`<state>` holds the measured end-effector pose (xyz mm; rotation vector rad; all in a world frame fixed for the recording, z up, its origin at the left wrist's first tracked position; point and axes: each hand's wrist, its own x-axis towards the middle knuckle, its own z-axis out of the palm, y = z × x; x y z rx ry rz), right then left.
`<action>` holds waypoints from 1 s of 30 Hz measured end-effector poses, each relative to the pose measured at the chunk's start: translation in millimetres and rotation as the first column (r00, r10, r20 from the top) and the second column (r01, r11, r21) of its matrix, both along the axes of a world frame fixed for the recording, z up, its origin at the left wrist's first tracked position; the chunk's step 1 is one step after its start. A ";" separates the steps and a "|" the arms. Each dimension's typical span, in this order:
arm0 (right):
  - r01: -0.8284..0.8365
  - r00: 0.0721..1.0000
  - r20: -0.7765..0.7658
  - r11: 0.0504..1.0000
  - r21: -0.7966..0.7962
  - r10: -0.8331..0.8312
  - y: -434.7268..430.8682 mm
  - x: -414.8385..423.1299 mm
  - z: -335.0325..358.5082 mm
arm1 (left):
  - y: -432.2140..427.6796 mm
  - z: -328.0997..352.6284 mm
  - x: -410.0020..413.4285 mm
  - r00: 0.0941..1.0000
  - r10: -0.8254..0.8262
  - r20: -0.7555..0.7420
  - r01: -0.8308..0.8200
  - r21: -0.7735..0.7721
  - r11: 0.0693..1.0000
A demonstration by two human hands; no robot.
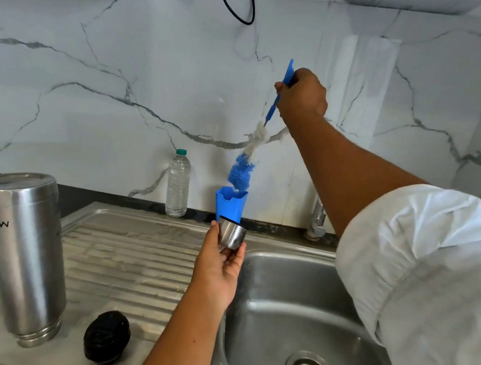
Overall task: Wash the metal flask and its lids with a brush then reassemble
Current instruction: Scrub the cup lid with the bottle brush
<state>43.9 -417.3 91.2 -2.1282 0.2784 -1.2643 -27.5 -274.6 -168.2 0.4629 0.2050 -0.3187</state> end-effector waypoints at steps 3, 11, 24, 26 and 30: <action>-0.009 0.997 0.077 0.999 0.033 0.007 -2.9 -34.1 0.6 | 1.1 1.0 -2.6 1.000 -0.020 -0.002 0.020 0.007 1.000; -0.127 0.983 0.158 0.964 0.234 0.091 -9.1 -130.4 -36.8 | 9.3 -7.0 4.0 1.000 0.015 -0.005 -0.015 0.081 0.997; -0.308 0.950 0.232 0.743 0.594 0.207 -37.8 -207.3 -114.2 | 9.2 -5.5 3.2 0.989 -0.061 0.131 0.022 0.284 0.959; -0.343 0.939 0.245 0.661 0.667 0.240 -48.3 -210.8 -124.6 | 8.6 -6.3 3.4 0.986 -0.071 0.151 0.020 0.317 0.948; -0.381 0.906 0.213 0.485 0.787 0.366 -76.8 -214.3 -149.2 | 6.6 -6.0 5.0 0.984 -0.058 0.169 -0.004 0.343 0.939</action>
